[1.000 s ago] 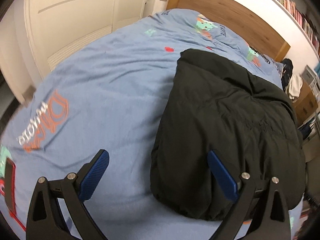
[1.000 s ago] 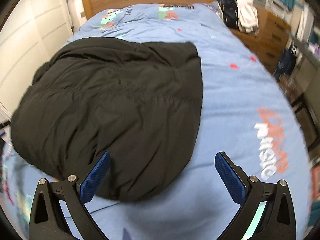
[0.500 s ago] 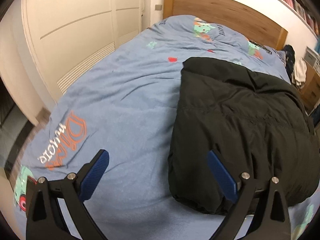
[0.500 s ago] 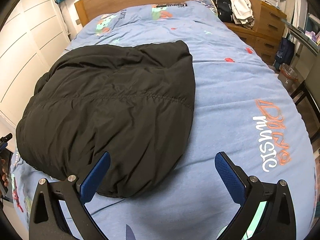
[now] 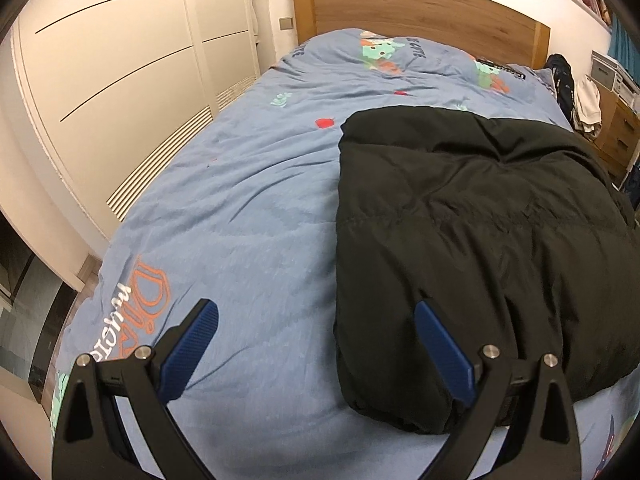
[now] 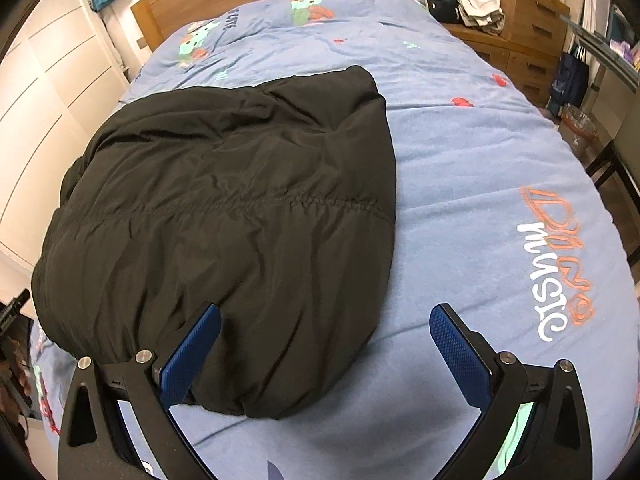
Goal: Fold large clothes
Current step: 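Move both grippers to the edge of the folded black coat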
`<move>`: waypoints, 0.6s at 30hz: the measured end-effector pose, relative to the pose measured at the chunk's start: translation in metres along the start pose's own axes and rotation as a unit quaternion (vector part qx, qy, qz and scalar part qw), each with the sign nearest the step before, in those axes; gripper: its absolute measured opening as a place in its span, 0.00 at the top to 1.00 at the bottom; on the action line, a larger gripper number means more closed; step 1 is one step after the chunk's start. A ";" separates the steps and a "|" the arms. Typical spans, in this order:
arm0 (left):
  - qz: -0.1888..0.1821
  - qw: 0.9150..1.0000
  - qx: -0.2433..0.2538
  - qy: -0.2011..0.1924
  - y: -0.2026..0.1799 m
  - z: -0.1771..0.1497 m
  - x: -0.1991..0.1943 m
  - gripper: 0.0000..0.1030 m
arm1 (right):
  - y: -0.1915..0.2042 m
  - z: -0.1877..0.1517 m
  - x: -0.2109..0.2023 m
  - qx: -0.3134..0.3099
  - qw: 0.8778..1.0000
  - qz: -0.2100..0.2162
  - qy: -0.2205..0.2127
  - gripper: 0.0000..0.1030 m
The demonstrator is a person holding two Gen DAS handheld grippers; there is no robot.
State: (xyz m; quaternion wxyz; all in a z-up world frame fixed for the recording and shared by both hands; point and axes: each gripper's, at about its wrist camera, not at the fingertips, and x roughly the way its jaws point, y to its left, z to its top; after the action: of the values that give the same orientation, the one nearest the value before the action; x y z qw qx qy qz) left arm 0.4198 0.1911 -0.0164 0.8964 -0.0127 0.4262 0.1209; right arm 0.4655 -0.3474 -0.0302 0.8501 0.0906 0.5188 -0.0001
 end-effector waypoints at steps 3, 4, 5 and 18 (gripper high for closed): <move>-0.003 1.000 0.007 0.002 -0.003 0.004 0.004 0.03 | -0.003 0.006 0.009 0.014 1.000 0.007 0.007 0.01; -0.004 1.000 0.010 0.002 -0.005 0.004 0.006 0.03 | -0.005 0.008 0.012 0.020 1.000 0.008 0.009 0.01; -0.005 1.000 0.013 0.003 -0.006 0.005 0.007 0.03 | -0.005 0.009 0.014 0.025 1.000 0.010 0.010 0.01; -0.003 0.999 0.035 0.005 -0.017 0.019 0.023 0.03 | -0.018 0.032 0.030 0.047 0.999 0.015 0.011 0.01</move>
State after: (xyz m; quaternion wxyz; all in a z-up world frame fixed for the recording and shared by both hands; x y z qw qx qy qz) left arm 0.4521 0.1816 -0.0233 0.8945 0.0164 0.4347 0.1029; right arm 0.5055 -0.3674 -0.0456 0.8389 0.1382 0.5264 -0.0105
